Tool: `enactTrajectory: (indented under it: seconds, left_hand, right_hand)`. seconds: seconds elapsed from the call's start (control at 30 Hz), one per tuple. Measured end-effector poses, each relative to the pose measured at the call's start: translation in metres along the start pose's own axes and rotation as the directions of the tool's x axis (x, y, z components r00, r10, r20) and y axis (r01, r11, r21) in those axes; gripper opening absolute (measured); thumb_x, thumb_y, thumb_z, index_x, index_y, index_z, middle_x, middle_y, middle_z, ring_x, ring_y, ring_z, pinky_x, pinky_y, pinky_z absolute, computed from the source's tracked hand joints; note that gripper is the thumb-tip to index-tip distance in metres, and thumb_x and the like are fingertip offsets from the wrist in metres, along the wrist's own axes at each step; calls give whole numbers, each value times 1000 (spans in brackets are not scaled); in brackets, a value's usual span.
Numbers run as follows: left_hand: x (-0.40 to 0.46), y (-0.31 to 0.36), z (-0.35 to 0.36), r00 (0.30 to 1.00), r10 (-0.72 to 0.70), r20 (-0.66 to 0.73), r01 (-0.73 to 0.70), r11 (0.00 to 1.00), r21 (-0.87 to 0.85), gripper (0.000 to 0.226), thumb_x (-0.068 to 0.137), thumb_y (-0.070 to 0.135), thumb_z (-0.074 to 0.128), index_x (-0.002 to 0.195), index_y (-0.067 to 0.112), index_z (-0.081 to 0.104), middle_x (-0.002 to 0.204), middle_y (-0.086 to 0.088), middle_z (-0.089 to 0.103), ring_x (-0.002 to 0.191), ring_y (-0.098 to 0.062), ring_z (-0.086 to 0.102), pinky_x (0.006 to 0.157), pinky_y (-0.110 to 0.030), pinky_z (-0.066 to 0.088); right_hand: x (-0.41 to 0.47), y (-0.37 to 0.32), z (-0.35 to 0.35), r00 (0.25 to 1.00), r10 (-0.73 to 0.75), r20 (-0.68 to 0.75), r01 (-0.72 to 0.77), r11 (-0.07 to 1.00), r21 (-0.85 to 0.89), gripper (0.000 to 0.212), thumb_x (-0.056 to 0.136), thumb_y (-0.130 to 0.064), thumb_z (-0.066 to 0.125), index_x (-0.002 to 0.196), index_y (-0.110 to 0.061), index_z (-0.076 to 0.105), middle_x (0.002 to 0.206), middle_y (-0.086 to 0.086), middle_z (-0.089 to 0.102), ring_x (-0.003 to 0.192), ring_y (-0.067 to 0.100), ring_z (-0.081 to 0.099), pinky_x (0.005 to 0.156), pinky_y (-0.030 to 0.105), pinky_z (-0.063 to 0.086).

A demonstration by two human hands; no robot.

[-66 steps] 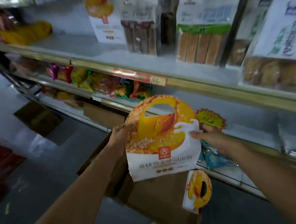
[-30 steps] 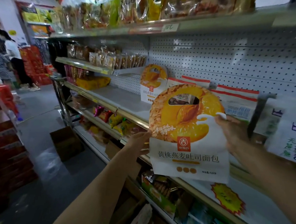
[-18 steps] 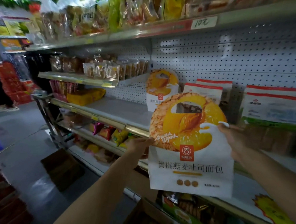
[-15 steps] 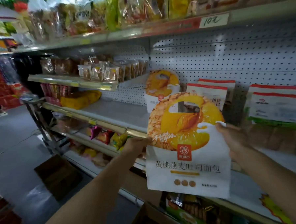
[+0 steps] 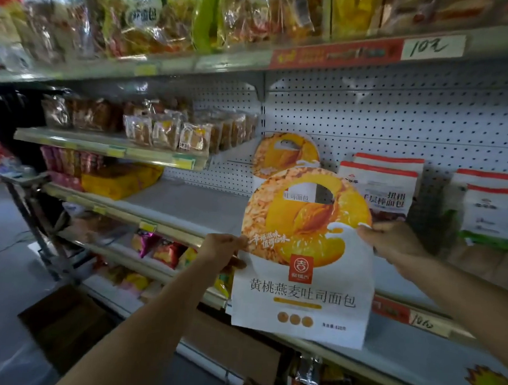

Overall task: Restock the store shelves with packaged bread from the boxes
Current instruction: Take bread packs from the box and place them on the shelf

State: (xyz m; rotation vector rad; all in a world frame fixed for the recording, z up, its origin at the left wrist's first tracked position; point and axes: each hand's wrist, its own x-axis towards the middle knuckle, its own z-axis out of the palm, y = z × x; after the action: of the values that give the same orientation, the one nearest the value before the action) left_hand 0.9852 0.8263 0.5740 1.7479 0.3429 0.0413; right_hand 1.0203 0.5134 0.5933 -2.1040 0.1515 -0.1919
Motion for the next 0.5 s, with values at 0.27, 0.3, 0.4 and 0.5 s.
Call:
enactTrajectory:
  seconds: [0.27, 0.3, 0.4, 0.5]
  left_hand:
    - [96, 28, -11, 998, -2, 60, 6, 998, -60, 19, 91, 16, 70, 84, -1, 68, 56, -12, 63, 39, -17, 60, 42, -23, 51]
    - [112, 31, -12, 997, 2, 73, 4, 997, -83, 19, 91, 15, 70, 83, -2, 68, 53, -12, 62, 39, -18, 60, 42, -23, 51]
    - [159, 34, -11, 993, 20, 113, -6, 993, -120, 18, 91, 15, 69, 83, -1, 69, 52, -10, 65, 42, -19, 62, 44, -25, 53]
    - [196, 37, -10, 989, 61, 133, -42, 989, -139, 17, 93, 15, 67, 80, 3, 68, 54, -9, 67, 43, -17, 64, 48, -27, 57]
  right_hand:
    - [44, -41, 25, 1000, -28, 6, 29, 990, -138, 35, 95, -42, 58, 79, -14, 72, 76, 7, 71, 76, 29, 68, 75, 37, 53]
    - [52, -45, 30, 999, -40, -13, 37, 985, -171, 37, 95, -43, 56, 78, -15, 72, 76, 5, 70, 77, 27, 67, 77, 38, 50]
    - [81, -58, 47, 997, -37, -74, 23, 983, -183, 35, 96, -39, 57, 78, -12, 70, 73, 11, 70, 68, 30, 68, 65, 37, 54]
    - [99, -69, 63, 996, 54, -72, -56, 998, -31, 22, 97, -27, 59, 87, -8, 65, 80, 20, 69, 59, 34, 70, 53, 37, 59]
